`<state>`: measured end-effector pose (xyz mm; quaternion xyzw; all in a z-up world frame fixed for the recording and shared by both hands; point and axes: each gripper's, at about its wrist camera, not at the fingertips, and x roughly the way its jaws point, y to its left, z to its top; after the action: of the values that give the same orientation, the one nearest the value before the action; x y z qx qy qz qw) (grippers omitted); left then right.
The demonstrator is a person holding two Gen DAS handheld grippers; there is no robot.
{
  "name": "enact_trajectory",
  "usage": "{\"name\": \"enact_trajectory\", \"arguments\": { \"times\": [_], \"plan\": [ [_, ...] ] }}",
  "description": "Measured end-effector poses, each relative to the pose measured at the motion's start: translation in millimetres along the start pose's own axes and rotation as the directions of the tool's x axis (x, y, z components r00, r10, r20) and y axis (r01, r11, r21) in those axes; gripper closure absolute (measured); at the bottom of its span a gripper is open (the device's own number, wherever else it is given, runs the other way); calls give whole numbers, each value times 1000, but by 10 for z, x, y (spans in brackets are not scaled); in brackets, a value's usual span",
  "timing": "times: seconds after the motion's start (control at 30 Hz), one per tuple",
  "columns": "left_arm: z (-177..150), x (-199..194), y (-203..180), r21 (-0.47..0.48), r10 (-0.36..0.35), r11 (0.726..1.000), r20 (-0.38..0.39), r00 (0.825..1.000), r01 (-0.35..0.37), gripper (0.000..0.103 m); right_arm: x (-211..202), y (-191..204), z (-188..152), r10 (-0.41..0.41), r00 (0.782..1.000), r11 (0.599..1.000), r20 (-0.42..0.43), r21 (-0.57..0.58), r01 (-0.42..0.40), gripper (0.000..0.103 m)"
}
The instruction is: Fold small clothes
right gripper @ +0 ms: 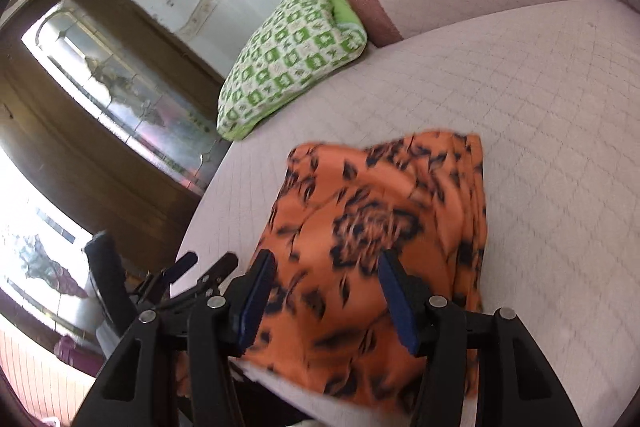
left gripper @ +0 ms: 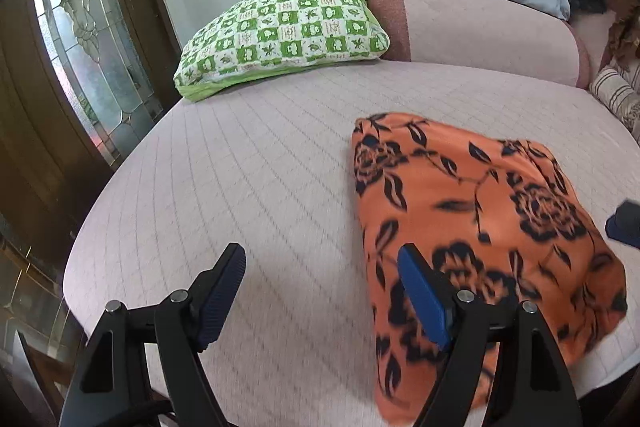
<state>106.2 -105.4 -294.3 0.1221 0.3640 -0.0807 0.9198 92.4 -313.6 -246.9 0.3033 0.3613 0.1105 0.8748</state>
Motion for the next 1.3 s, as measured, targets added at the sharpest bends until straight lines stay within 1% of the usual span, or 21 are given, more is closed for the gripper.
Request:
{"name": "enact_trajectory", "arguments": {
  "times": [0.13, 0.2, 0.23, 0.27, 0.3, 0.37, 0.47, 0.57, 0.7, 0.77, 0.9, 1.0, 1.07, 1.2, 1.27, 1.3],
  "plan": [
    [-123, 16, 18, -4, 5, 1000, -34, 999, -5, 23, 3, 18, -237, -9, 998, 1000, -61, -15, 8, 45],
    [-173, 139, 12, 11, 30, 1000, -75, 997, -29, 23, 113, -28, -310, -38, 993, 999, -109, -13, 36, 45],
    [-208, 238, -5, 29, 57, 998, -101, 993, -55, 23, 221, -80, -347, -63, 986, 998, -154, -3, 63, 45],
    [-233, 297, -10, 35, 67, 997, -119, 991, -64, 23, 291, -120, -373, -69, 981, 997, -179, 7, 71, 45],
    [-243, 331, 16, 21, 63, 998, -135, 989, -61, 23, 344, -166, -388, -64, 980, 997, -187, 22, 70, 45],
    [-236, 315, 89, -19, 32, 999, -137, 990, -35, 23, 328, -174, -367, -51, 982, 997, -184, 43, 60, 45],
    [-245, 224, 130, -17, 50, 998, -122, 991, -53, 23, 245, -187, -336, -24, 988, 997, -154, 65, 34, 45],
    [-260, 43, 175, -39, 28, 999, -88, 996, -32, 23, 115, -175, -325, 5, 994, 997, -105, 77, 3, 45],
    [-237, -252, 193, -41, 21, 999, -35, 999, -23, 23, -157, -22, -331, -8, 1000, 1000, -3, 22, 8, 45],
    [-200, -392, 208, -45, 17, 999, -11, 1000, -17, 23, -294, 57, -340, -15, 999, 1000, 33, 3, 15, 44],
    [-86, -691, 263, -70, 9, 998, 47, 999, -6, 23, -559, 180, -347, -37, 994, 999, 104, -19, 39, 37],
    [-16, -862, 295, -81, 10, 997, 73, 997, -4, 23, -715, 281, -357, -60, 988, 997, 145, -37, 66, 37],
    [22, -978, 305, -87, 8, 996, 89, 996, 0, 21, -781, 344, -358, -75, 984, 995, 160, -55, 85, 37],
    [73, -1192, 309, -90, 22, 996, 119, 993, -11, 20, -930, 470, -365, -93, 975, 990, 202, -87, 112, 36],
    [107, -1278, 307, -87, 26, 996, 129, 991, -15, 20, -1018, 541, -368, -108, 966, 985, 235, -102, 135, 35],
    [126, -1330, 309, -88, 31, 996, 137, 990, -19, 20, -1054, 572, -368, -120, 960, 983, 251, -108, 151, 33]
  ]
}}
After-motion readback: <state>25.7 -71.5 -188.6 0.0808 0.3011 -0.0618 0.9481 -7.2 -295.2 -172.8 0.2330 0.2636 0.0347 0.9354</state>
